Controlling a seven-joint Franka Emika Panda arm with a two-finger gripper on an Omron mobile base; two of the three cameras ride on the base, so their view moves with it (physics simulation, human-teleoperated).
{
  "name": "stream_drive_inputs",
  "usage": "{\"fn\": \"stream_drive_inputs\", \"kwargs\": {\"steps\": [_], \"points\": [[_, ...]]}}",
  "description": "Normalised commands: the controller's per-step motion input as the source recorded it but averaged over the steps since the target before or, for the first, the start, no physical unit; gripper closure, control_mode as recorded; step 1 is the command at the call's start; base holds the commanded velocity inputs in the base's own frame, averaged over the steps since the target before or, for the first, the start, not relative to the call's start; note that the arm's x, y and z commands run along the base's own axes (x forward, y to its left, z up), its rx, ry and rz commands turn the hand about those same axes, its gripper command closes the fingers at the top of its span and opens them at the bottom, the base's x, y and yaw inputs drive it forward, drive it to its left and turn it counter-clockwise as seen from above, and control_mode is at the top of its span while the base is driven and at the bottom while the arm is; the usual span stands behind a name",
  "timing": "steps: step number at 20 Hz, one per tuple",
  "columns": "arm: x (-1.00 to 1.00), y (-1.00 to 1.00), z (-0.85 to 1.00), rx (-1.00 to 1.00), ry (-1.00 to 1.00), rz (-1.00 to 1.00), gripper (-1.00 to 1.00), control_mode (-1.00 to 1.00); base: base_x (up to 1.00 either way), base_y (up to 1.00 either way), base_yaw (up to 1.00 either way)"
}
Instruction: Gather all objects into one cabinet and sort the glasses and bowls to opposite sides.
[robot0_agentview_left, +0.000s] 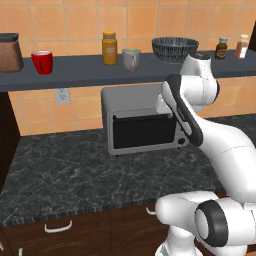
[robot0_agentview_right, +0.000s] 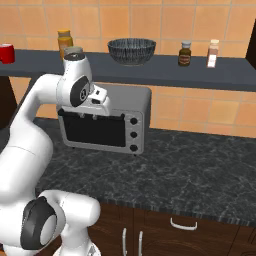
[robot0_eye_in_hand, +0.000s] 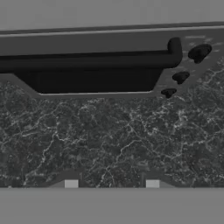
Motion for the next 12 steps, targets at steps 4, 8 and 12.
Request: {"fn": "stream_drive_inputs", "kwargs": {"steps": [4,8,12], "points": [[-0.35,-0.02,0.01,0.05,-0.14,0.00,-1.00,-1.00,0.00,0.00,0.00],[-1.00,-0.15,0.37,0.04,-0.32,0.00,-1.00,-1.00,0.00,0.00,0.00],[-1.00,-0.38,0.72,-0.02,-0.20,0.00,-1.00,-1.00,0.00,0.00,0.00]]}}
